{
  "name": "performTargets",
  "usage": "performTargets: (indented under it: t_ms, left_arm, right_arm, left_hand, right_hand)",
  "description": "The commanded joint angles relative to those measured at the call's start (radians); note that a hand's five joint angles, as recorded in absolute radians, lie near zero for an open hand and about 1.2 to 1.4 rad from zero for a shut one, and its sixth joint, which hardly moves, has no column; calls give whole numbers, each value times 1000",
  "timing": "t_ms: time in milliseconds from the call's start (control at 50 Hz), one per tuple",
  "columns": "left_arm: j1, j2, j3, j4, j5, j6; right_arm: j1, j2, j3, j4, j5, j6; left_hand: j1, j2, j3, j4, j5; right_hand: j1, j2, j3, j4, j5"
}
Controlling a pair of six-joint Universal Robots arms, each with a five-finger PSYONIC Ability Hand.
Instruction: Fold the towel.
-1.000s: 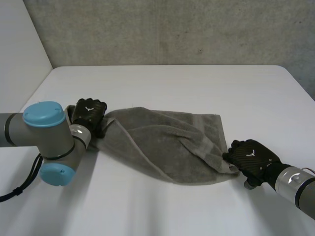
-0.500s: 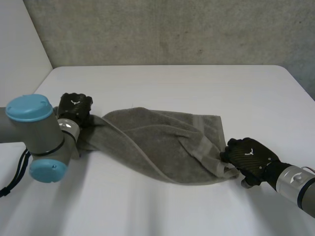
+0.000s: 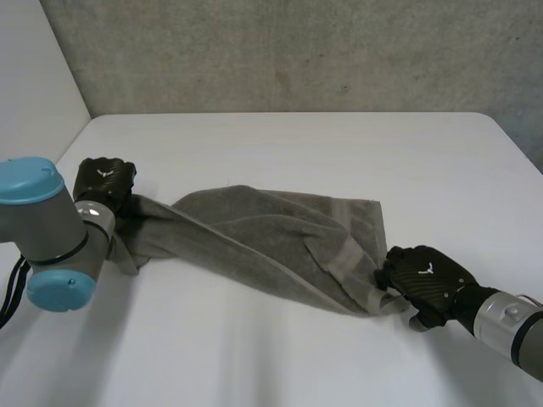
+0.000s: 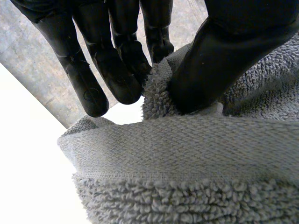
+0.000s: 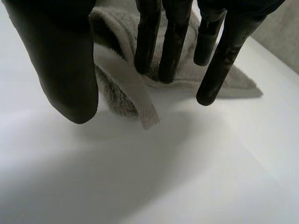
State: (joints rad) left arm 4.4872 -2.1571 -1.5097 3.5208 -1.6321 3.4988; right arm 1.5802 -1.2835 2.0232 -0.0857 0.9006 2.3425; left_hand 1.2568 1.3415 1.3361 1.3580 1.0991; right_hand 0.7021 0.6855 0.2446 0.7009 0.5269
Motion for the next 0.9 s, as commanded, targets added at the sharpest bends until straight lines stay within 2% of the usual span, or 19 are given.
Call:
performTargets:
  t_ms: [20,200,400,780,900]
  left_arm:
    - [-2,3,-4,1,0,0]
    - [-2,3,-12,1,5,0]
    - [-3,10,-24,1,3,0]
    - [-8,10,-30,3,8,0]
    - [-8,10,-34,3,9,0]
  right_arm:
    - [0,10,-29,-2,78,17]
    - [-63,-30,-60,14,92,66]
    - [-78,-68,-75,132,72,72]
    - [-65,0,-61,121,67,81]
    - [-22,9,-58,78,76,93]
  left_hand:
    - [139,55,60,38,123]
    - [139,55,60,38,123]
    - [139,55,60,38,123]
    - [139,55,60,38,123]
    - [139,55,60,38,123]
  right_hand:
    - [8,25,466,9,9]
    - [14,31,472,15,15]
    - [73,89,530,74,73]
    - [52,69,510,53,53]
    - [46,63,504,48,47]
